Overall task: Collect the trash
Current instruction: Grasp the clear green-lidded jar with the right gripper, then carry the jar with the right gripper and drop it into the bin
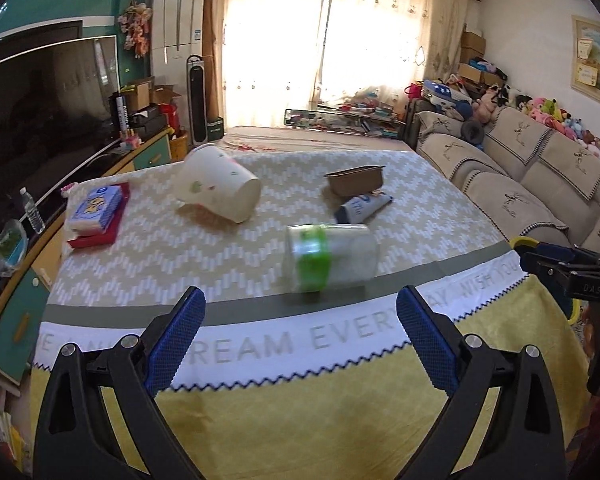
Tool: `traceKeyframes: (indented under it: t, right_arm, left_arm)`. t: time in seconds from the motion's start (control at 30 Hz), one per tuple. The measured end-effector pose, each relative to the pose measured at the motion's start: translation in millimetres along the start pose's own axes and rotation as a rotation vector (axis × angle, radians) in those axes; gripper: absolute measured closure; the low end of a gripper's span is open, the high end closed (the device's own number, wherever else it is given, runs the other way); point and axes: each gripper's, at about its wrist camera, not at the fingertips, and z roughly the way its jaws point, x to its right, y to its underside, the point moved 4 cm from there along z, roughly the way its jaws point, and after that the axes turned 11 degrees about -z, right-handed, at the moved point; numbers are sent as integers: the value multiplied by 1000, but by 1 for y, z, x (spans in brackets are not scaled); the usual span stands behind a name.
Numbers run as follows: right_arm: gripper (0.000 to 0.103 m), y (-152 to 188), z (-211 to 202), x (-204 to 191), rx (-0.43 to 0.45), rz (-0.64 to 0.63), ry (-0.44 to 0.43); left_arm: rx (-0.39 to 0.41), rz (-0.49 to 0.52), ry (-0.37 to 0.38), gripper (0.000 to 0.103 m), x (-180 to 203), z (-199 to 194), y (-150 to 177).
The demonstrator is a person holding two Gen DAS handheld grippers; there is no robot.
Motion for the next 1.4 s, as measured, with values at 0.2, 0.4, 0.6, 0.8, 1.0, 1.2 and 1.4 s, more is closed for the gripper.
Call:
traceKeyframes:
  t: [0.2,0.4,0.6,0.8,1.0,1.2,1.4]
  right_arm:
    - [23,-41,23,-82,34,-72,-127]
    - [22,-60,50,-150,13,-68,-172]
    - [20,-64,83,-189,-30,-61,-135]
    - [18,-68,103,-193,-69,-48,-56]
    - [18,-71,118,-186,-92,-25,-11]
    - [29,-66,115,-181,-107,-12,-67]
    - [29,-58,73,-167,-37,-13,-118]
  left_arm:
    - [-5,-60,-37,8,-51,-10,8]
    - [-1,-97,-59,8,-77,-20,15]
    - [-14,-124,-45,8,-89,-26,21]
    - [-28,-105,-27,8,-87,-31,29]
    - [-30,-85,-10,8,-76,-34,29]
    - [-37,-67,3,8,-65,-34,28]
    - [-41,-23,32,8,-40,-34,25]
